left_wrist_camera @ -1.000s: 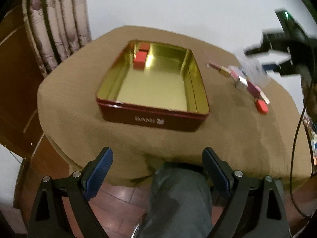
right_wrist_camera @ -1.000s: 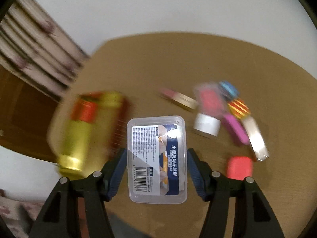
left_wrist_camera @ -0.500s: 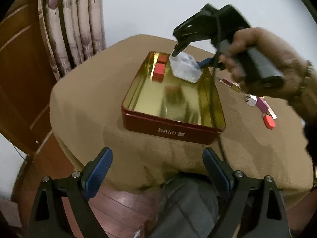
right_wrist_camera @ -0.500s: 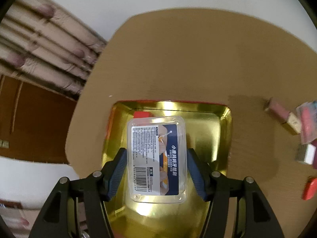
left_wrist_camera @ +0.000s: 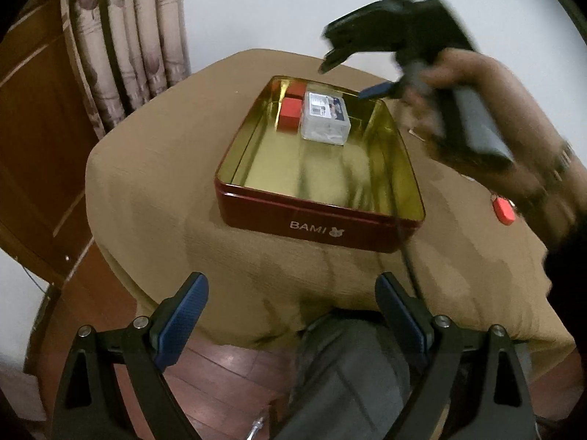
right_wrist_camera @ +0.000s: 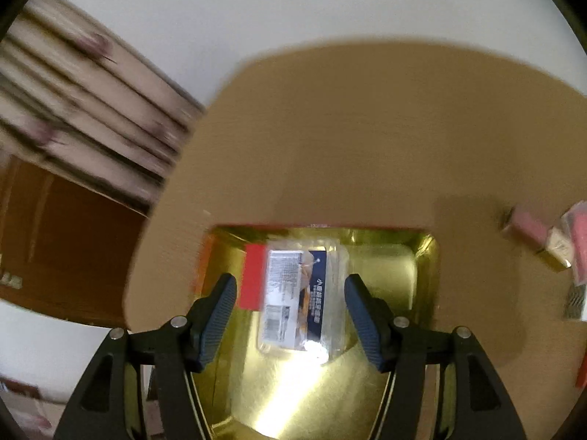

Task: Organize rigid objects
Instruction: 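Grasp the red rounded square box with the left gripper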

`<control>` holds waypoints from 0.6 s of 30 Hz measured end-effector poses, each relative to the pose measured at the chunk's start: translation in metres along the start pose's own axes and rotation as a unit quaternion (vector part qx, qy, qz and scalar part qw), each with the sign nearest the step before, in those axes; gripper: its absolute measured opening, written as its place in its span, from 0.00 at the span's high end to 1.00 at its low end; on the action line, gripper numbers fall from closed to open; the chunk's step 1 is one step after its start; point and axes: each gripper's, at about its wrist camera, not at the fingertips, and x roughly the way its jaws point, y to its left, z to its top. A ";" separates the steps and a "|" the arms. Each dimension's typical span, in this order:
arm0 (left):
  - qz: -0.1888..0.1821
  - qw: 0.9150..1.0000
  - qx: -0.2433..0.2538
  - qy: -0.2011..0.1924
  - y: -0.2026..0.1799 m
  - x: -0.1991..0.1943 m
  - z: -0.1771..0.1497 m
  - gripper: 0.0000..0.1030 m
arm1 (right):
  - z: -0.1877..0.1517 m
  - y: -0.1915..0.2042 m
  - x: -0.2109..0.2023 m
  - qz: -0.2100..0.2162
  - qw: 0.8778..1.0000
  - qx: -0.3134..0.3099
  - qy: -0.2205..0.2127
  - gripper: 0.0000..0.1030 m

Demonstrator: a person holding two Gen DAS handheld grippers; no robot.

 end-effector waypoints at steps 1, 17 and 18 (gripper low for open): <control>0.003 1.000 0.009 -0.006 -0.004 -0.002 -0.001 0.13 | -0.008 -0.004 -0.018 0.007 0.999 -0.011 -0.032 0.39; -0.172 0.973 0.154 -0.001 -0.161 -0.012 0.014 0.13 | -0.149 -0.265 -0.151 -0.356 0.907 0.039 -0.223 0.39; -0.176 0.972 0.154 0.002 -0.175 -0.008 0.019 0.13 | -0.151 -0.270 -0.146 -0.356 0.907 0.045 -0.221 0.39</control>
